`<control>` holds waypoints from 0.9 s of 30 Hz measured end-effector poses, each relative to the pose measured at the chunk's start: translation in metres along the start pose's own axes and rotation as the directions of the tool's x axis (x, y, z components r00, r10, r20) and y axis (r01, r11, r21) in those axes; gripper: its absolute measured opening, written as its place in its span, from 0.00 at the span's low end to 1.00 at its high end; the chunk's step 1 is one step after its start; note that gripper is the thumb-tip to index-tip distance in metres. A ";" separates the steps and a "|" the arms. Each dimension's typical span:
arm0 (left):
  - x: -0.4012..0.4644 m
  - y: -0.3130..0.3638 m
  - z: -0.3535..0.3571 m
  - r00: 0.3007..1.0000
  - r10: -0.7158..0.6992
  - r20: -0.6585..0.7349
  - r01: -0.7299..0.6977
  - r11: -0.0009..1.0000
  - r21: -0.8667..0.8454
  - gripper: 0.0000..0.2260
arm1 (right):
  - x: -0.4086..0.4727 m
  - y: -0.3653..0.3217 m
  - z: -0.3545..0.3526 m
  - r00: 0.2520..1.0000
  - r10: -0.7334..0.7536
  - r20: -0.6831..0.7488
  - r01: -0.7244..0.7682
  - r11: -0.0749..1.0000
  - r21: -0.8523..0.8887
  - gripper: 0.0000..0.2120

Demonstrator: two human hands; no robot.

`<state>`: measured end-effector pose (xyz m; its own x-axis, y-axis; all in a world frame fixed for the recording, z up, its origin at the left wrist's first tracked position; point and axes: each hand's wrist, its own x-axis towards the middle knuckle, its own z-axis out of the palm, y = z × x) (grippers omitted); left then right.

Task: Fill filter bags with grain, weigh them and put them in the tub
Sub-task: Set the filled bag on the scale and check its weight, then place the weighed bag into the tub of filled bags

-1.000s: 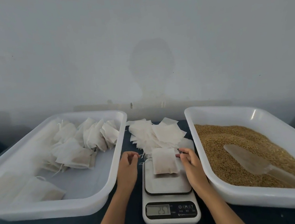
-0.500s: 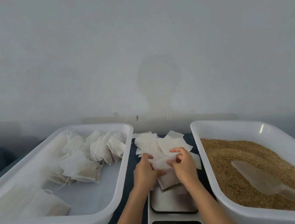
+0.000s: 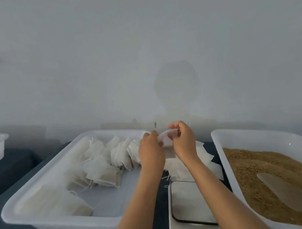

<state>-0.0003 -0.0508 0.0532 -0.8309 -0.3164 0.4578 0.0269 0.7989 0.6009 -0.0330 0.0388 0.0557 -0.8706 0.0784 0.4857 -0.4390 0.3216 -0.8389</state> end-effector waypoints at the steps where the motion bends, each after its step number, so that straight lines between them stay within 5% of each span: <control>1: 0.002 -0.005 -0.013 1.000 -0.007 -0.007 0.007 1.000 0.000 0.03 | 0.001 -0.009 0.006 0.999 -0.011 0.032 0.011 1.000 0.006 0.09; 6: -0.003 -0.042 -0.081 0.977 -0.089 0.192 0.059 0.986 0.158 0.06 | -0.015 -0.043 0.050 0.965 -0.007 0.262 0.005 1.000 0.007 0.08; 14: -0.028 -0.130 -0.131 0.750 -0.423 0.509 0.370 0.906 0.208 0.06 | -0.080 -0.046 0.131 0.818 0.093 0.567 0.001 0.987 -0.163 0.08; 22: -0.041 -0.173 -0.135 0.720 -0.510 0.470 0.132 0.766 0.629 0.17 | -0.104 -0.043 0.157 0.666 0.264 0.698 0.084 0.903 -0.421 0.05; 27: -0.038 -0.178 -0.126 0.734 -0.539 0.414 0.091 0.682 0.726 0.18 | -0.106 -0.047 0.142 0.318 0.415 0.852 -0.041 0.904 -0.425 0.07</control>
<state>0.0968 -0.2456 0.0112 -0.8543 -0.4504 -0.2594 -0.4605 0.8873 -0.0241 0.0484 -0.1188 0.0092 -0.6484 -0.6459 -0.4029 -0.2672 0.6886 -0.6741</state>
